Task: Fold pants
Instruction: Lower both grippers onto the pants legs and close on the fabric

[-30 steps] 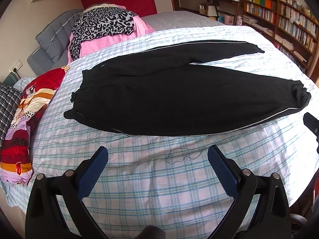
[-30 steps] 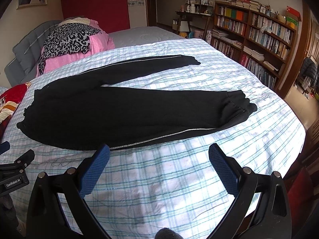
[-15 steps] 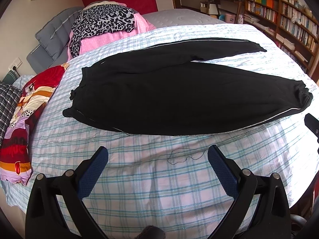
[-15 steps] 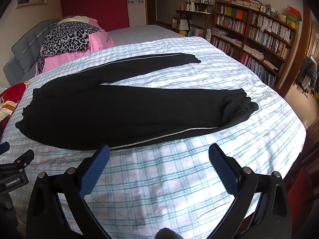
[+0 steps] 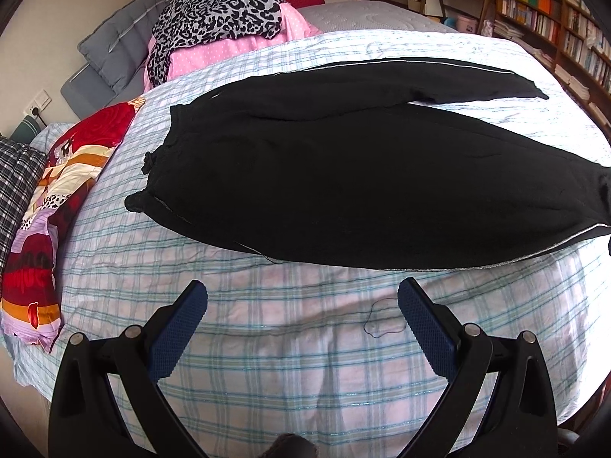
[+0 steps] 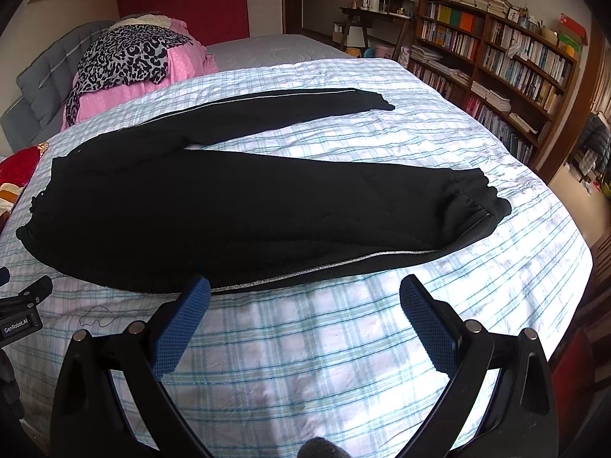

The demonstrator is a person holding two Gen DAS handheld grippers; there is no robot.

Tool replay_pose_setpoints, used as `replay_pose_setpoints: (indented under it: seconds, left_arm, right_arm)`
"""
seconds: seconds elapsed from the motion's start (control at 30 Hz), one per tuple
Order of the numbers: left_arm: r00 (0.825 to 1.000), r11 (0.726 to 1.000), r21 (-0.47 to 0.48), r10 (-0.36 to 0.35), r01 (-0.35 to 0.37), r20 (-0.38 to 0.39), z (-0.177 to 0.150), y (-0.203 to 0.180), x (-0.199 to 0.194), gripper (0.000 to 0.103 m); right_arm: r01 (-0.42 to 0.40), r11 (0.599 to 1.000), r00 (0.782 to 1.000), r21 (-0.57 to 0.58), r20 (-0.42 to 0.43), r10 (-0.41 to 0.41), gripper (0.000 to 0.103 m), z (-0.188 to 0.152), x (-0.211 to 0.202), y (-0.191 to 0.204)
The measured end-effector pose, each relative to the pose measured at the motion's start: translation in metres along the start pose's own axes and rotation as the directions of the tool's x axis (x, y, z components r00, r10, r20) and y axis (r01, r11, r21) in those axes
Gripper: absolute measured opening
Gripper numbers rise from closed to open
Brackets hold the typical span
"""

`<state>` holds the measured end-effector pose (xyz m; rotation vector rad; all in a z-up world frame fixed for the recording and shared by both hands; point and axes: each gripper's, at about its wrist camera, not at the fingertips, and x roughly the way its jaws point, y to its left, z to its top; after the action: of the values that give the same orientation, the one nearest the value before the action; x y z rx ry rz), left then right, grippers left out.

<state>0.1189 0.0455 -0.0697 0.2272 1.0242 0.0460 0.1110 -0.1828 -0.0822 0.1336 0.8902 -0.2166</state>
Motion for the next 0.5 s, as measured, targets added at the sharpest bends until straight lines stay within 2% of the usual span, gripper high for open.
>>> replay_pose_setpoints:
  seconds: [0.27, 0.5]
  left_arm:
    - [0.999, 0.999, -0.039, 0.003, -0.005, -0.047, 0.018, 0.016, 0.03, 0.098]
    - [0.997, 0.997, -0.067, 0.038, -0.042, -0.06, 0.042, 0.029, 0.055, 0.098]
  right_arm:
    - [-0.008, 0.999, 1.0, -0.036, -0.03, 0.007, 0.1, 0.015, 0.032, 0.018]
    - [-0.025, 0.997, 0.998, -0.076, -0.057, 0.021, 0.1, 0.029, 0.066, 0.041]
